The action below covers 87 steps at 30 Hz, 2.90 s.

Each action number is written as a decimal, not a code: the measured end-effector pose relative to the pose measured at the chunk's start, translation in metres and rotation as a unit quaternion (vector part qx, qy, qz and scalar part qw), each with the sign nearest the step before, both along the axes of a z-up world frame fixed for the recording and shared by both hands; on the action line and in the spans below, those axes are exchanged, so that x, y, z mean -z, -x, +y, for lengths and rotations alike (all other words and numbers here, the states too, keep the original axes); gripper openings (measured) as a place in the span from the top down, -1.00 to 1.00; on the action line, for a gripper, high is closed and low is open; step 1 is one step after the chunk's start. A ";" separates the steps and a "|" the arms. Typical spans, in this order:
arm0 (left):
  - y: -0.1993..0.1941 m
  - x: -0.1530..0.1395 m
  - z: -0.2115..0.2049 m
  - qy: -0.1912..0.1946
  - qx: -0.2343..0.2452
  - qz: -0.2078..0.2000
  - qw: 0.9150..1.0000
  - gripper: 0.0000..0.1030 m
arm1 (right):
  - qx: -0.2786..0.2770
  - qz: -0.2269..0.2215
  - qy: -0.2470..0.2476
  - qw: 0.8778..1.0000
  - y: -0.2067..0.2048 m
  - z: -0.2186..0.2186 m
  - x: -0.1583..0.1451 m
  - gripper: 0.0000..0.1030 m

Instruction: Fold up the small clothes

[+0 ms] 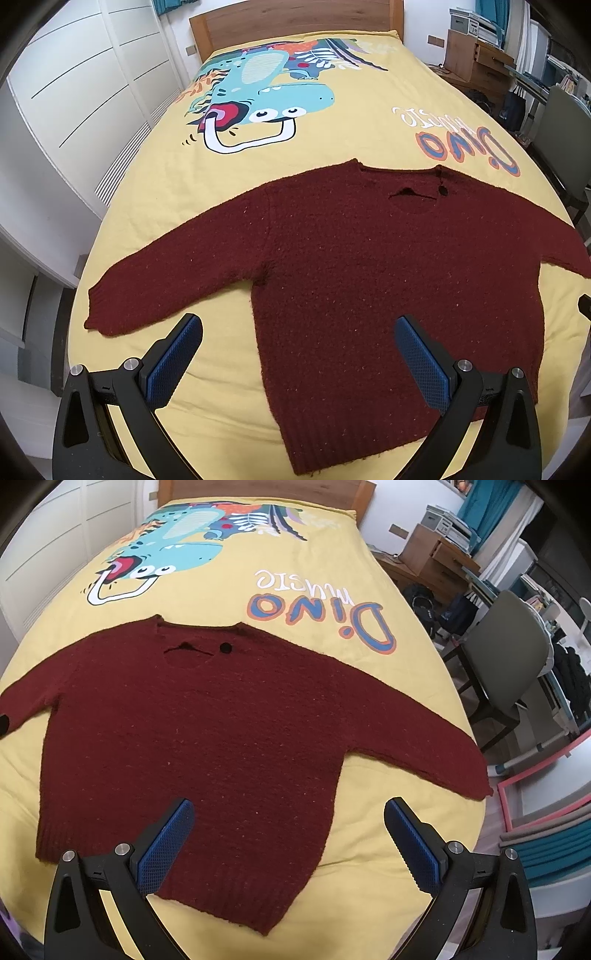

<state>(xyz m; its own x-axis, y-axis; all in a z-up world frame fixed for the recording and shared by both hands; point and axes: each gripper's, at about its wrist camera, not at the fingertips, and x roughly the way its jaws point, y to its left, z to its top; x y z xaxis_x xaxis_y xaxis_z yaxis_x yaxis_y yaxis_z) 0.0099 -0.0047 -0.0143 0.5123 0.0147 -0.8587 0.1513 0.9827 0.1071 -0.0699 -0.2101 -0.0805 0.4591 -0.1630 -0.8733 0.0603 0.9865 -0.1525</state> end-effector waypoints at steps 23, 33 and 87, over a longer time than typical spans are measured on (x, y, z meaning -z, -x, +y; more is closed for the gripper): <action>-0.005 -0.004 -0.004 -0.001 0.005 -0.003 1.000 -0.99 | 0.012 -0.003 0.008 1.000 0.000 -0.009 0.000 -0.99; -0.007 0.001 -0.008 -0.003 0.013 0.005 1.000 -0.98 | 0.015 -0.004 0.015 1.000 0.001 -0.015 -0.001 -0.99; -0.061 0.064 0.002 0.010 0.020 0.069 0.997 -0.98 | 0.344 -0.007 -0.202 0.917 -0.084 -0.402 0.141 0.74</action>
<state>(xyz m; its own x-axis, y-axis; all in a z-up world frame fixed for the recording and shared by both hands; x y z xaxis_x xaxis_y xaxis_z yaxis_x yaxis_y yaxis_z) 0.0707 -0.0031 -0.0779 0.3890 -0.0206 -0.9210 0.2018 0.9774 0.0633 0.0139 -0.6123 -0.2219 0.3803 -0.0837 -0.9211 0.6892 0.6898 0.2218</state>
